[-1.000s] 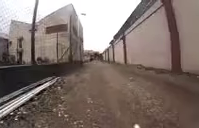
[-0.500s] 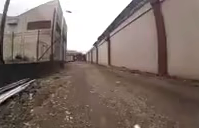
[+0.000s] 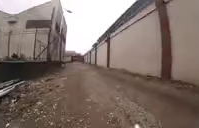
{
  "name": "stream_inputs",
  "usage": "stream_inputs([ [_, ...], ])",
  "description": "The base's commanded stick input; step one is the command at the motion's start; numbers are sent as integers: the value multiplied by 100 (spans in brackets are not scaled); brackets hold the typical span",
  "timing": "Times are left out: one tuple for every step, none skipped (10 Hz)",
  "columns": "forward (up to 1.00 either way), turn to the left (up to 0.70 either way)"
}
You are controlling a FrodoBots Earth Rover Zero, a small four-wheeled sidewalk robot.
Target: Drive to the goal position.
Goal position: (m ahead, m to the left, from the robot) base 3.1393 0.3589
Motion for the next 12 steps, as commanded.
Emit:
stream_inputs([
  [70,0],
  [70,0],
  [70,0],
  [70,0],
  [70,0],
  [70,0],
  [70,0],
  [70,0],
  [70,0],
  [70,0],
  [70,0],
  [70,0],
])
